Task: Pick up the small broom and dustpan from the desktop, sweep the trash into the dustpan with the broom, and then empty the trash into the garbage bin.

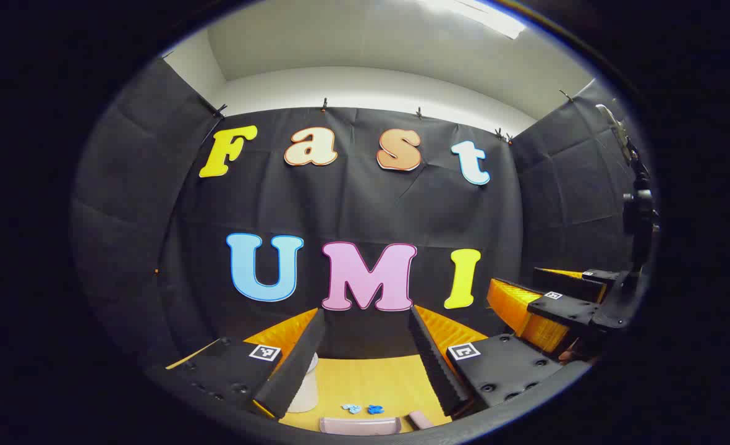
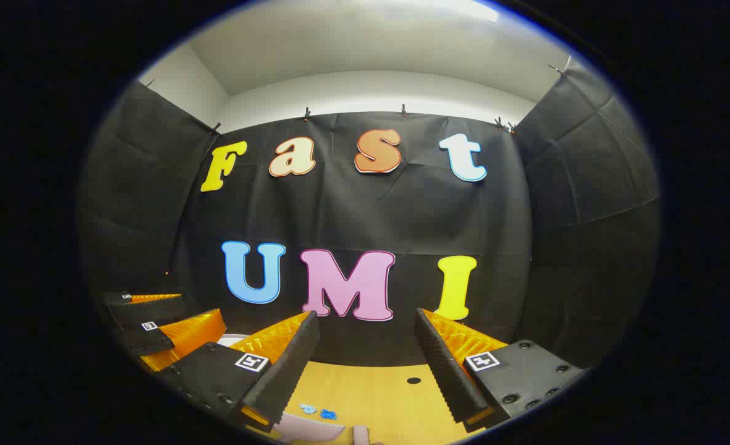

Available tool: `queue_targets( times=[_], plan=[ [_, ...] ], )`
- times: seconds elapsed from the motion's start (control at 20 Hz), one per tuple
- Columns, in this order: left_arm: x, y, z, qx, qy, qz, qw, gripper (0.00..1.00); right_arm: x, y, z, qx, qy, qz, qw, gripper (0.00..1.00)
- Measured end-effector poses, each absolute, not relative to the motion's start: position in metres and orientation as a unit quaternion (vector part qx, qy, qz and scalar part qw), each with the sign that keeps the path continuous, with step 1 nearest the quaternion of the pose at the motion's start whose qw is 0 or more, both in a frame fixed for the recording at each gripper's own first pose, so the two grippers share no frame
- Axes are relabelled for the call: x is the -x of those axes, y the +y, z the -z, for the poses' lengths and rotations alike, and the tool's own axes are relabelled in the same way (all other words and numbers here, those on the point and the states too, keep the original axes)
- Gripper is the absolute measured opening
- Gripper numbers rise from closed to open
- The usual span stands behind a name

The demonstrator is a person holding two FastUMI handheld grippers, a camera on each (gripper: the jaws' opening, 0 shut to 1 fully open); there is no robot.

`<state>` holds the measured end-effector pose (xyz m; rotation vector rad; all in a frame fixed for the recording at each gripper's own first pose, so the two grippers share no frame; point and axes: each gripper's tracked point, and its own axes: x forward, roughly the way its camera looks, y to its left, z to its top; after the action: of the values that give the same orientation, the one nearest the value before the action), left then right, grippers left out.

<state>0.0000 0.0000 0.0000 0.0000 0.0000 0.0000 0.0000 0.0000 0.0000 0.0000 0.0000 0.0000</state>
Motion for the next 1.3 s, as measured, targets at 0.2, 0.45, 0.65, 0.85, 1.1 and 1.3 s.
queue_targets(
  times=[0.2,0.45,0.65,0.85,1.1,1.3],
  plan=[
    [0.001,-0.003,0.0,0.011,0.001,0.004,1.0,0.8,0.001,0.002,-0.002,0.03,-0.005,-0.007,0.999,0.96],
    [0.002,-0.005,-0.002,0.017,0.0,0.006,1.0,0.8,0.005,0.006,-0.008,0.024,-0.011,-0.02,0.999,0.97],
    [0.004,-0.01,-0.006,0.011,-0.004,0.012,1.0,0.81,0.004,-0.002,-0.007,0.012,-0.003,-0.008,1.0,0.96],
    [0.004,-0.013,-0.004,0.009,0.0,0.018,1.0,0.8,0.003,-0.008,-0.009,0.011,0.0,0.002,1.0,0.84],
    [0.006,-0.008,-0.004,0.008,0.001,0.014,1.0,0.81,0.005,-0.002,-0.01,0.015,0.0,-0.006,1.0,0.83],
    [0.008,-0.007,-0.002,0.005,0.004,0.013,1.0,0.81,0.006,-0.001,-0.01,0.014,0.0,-0.006,1.0,0.87]
  ],
)
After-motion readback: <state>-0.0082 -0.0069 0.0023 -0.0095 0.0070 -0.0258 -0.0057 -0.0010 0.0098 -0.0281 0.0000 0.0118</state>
